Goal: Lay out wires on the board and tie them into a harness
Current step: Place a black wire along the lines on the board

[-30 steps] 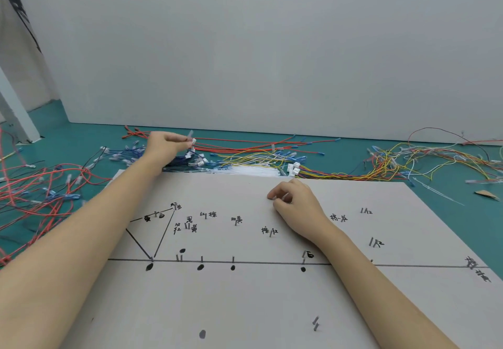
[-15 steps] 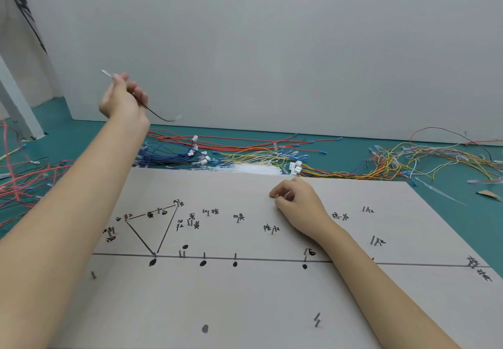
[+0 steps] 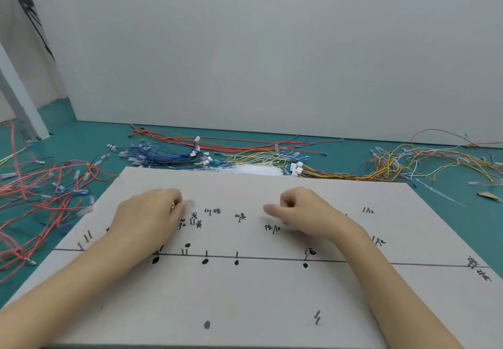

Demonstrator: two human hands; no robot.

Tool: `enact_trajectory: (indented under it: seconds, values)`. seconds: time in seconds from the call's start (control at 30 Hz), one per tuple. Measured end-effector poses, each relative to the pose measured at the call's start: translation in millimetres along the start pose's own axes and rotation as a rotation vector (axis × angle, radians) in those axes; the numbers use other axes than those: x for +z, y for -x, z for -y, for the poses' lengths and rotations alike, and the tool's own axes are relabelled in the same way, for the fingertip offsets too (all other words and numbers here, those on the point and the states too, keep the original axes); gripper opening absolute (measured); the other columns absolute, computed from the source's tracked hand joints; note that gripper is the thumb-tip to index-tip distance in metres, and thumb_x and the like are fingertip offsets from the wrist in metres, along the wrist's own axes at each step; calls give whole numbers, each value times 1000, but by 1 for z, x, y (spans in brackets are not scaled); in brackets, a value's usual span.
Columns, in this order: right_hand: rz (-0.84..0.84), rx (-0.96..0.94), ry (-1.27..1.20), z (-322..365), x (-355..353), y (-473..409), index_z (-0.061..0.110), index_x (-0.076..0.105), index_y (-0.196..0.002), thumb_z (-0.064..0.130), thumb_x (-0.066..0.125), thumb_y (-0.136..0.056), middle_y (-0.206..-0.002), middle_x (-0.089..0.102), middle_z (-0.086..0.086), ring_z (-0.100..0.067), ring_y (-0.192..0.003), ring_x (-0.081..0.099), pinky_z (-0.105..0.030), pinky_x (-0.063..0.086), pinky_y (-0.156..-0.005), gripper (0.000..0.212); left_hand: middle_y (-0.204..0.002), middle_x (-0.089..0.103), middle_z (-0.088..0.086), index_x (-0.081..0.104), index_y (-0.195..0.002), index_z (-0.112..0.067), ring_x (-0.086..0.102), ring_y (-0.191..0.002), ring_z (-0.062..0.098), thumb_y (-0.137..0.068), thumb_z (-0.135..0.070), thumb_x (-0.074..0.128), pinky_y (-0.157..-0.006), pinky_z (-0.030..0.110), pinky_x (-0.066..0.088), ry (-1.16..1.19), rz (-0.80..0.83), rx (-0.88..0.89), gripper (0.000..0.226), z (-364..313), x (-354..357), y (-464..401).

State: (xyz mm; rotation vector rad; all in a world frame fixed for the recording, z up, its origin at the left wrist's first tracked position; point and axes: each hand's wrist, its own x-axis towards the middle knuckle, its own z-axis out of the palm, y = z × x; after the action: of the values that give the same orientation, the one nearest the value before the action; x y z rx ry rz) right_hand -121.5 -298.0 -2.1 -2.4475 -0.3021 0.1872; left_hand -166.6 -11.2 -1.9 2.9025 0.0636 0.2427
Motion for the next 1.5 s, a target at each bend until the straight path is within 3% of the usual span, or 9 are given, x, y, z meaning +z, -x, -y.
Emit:
enact_trajectory:
  seconds: [0.07,0.13,0.37,0.53,0.73,1.07,1.17,1.33,1.5]
  values:
    - [141,59,144,8,-4,10,20,45,-60,72,57,-64,-58,48,7,-13,-54,45,-30,35,-58,54,-77,62,-11,49,-85,-31,56,-74,21,-95,-56,35,-54,30,32,-4,-79,15,30,11,10,8]
    - [204,65,220,13,-6,20,20,46,-61,62,59,-67,-58,48,8,-13,-54,46,-29,36,-56,45,-74,62,-10,46,-85,-31,57,-72,20,-93,-58,36,-53,30,32,54,-70,33,30,19,13,5]
    - [142,-27,328,14,-5,53,17,43,-59,41,56,-73,-57,49,5,-14,-55,45,-29,35,-53,31,-88,50,-11,38,-101,-29,61,-88,24,-81,-76,42,-70,35,47,-57,-68,-9,52,27,11,-1]
    - [70,-83,303,2,-1,61,29,45,-78,24,46,-80,-59,55,15,-7,-65,49,-28,34,-56,5,-83,56,-5,35,-85,-22,63,-81,25,-95,-60,28,-63,34,45,-237,-106,41,40,26,15,-5]
    - [108,-67,131,-5,-6,67,37,45,-91,18,43,-79,-57,54,15,-5,-55,46,-31,40,-59,23,-84,58,-6,30,-85,-26,63,-80,23,-102,-41,27,-54,31,33,-461,-47,157,22,33,16,-16]
    - [97,-104,41,-7,-5,72,35,44,-85,12,45,-81,-52,49,14,-6,-50,39,-26,33,-53,23,-70,45,-4,32,-80,-21,44,-68,26,-96,-22,39,-56,34,33,-364,-47,137,18,32,20,-16]
    - [57,-108,52,-6,0,75,34,49,-81,15,45,-84,-53,50,18,-5,-49,41,-23,34,-52,19,-77,54,1,32,-80,-20,44,-68,27,-95,-19,40,-58,34,34,-351,-38,121,17,35,20,-15]
    - [11,-100,80,-8,0,75,32,53,-74,17,47,-85,-54,52,19,-5,-49,42,-20,34,-50,20,-64,38,-3,30,-77,-19,43,-66,29,-97,-21,40,-58,35,32,-309,-50,137,23,33,23,-19]
    - [-48,-49,65,-24,-13,77,29,54,-72,15,48,-85,-52,50,14,-7,-48,38,-24,35,-51,19,-66,40,-1,30,-77,-19,46,-67,30,-95,-18,40,-58,35,34,-271,-28,187,20,12,29,-29]
